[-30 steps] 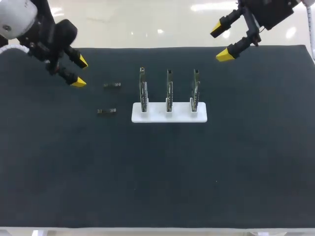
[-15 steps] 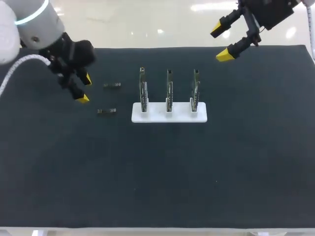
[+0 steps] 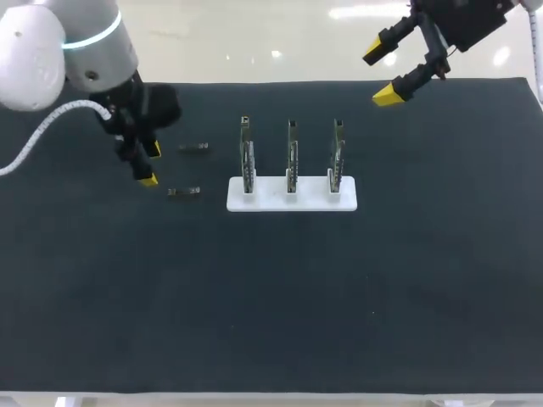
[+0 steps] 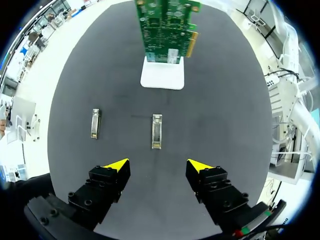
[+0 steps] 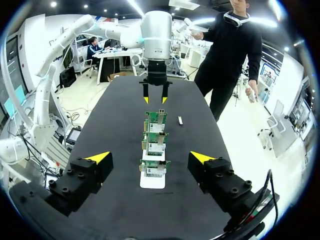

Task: Pick up the optical module with the left hand, and insert it into the network port with the right hand.

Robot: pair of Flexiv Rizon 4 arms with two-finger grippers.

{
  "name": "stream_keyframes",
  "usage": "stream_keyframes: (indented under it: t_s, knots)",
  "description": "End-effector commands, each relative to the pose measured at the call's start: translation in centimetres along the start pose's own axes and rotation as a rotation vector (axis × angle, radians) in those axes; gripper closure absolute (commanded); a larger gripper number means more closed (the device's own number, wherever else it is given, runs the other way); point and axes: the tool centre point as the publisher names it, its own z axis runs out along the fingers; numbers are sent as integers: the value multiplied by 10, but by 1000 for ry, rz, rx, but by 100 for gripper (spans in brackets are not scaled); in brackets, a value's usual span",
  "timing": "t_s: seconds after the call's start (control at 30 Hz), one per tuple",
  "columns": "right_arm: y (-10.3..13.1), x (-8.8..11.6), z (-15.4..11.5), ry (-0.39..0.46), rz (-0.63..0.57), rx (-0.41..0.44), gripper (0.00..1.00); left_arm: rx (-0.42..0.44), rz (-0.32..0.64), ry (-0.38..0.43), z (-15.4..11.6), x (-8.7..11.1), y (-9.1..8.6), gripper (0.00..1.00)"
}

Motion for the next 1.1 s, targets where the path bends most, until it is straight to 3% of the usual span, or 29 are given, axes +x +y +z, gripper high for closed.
stream_keyframes:
  t_s: [0.03,0.43,1.1]
  knots:
    - [0,0,0,-1,-1,1,0,10,-18,23,6,-7,11,0]
    - [0,0,0,-1,-1,1,0,2,-31,35,19,-15,18,0]
    - [0,0,0,-1,-1,1,0,-25,-32,56,37,-10,11,0]
